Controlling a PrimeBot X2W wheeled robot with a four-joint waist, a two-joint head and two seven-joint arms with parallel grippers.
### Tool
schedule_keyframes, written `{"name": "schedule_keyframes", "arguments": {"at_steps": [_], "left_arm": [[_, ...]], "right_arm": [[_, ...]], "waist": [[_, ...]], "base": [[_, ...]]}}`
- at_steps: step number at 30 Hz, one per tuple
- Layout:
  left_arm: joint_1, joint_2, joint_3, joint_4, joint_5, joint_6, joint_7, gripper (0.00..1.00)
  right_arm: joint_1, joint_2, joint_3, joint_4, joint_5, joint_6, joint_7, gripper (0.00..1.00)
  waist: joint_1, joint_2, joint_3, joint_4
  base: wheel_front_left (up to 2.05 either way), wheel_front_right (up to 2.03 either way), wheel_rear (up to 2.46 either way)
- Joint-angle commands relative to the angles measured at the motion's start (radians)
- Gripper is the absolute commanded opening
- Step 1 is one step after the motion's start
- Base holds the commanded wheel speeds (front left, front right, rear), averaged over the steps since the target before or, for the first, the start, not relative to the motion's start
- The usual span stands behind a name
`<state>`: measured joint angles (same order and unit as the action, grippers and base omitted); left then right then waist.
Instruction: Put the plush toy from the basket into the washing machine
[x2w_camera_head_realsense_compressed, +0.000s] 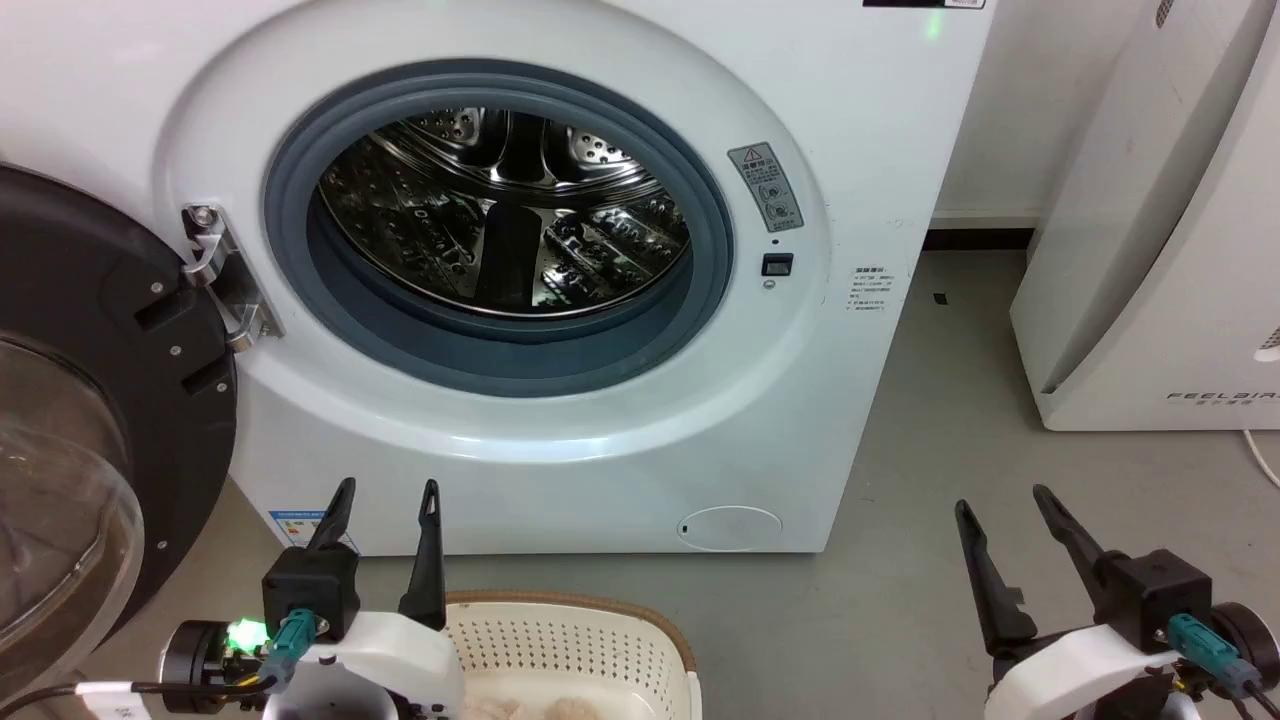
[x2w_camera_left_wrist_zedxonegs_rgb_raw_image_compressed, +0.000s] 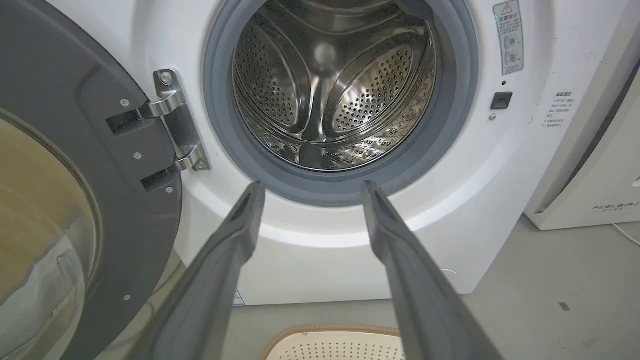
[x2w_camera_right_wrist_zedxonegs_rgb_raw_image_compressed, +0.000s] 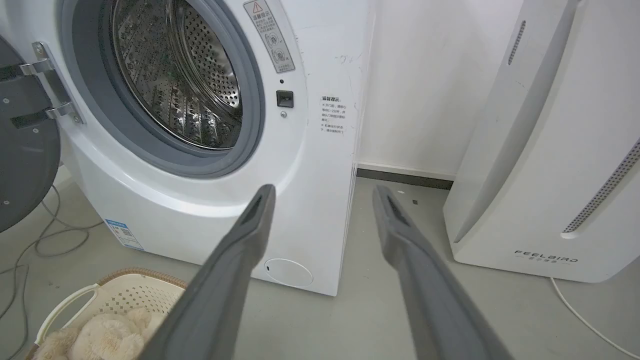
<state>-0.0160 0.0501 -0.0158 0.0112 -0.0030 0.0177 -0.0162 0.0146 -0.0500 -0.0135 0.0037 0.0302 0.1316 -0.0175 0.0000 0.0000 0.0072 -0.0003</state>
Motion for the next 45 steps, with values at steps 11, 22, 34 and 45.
{"name": "schedule_keyframes", "arguments": {"at_steps": [11,22,34,45], "left_arm": [[-0.060,0.005,-0.022,0.084,-0.008,-0.001,-0.032,1.00],[-0.149,0.016,-0.049,0.236,-0.009,-0.024,-0.055,1.00],[-0.258,0.045,-0.095,0.439,0.003,-0.048,-0.037,1.00],[-0.339,0.097,-0.160,0.567,0.030,-0.065,0.035,1.00]], "right_arm": [[-0.015,0.000,-0.016,-0.008,0.036,0.000,-0.032,1.00],[-0.047,0.000,-0.024,-0.012,0.061,0.000,-0.055,1.00],[-0.095,0.000,-0.018,-0.025,0.090,0.000,-0.078,1.00],[-0.141,0.000,-0.021,-0.053,0.108,0.000,-0.100,1.00]], "waist": [[0.0000,0.0000,0.040,-0.007],[0.0000,0.0000,0.121,-0.027],[0.0000,0.0000,0.237,-0.055],[0.0000,0.0000,0.381,-0.082]], "base": [[0.00,0.00,0.00],[0.00,0.00,0.00],[0.00,0.00,0.00],[0.00,0.00,0.00]]}}
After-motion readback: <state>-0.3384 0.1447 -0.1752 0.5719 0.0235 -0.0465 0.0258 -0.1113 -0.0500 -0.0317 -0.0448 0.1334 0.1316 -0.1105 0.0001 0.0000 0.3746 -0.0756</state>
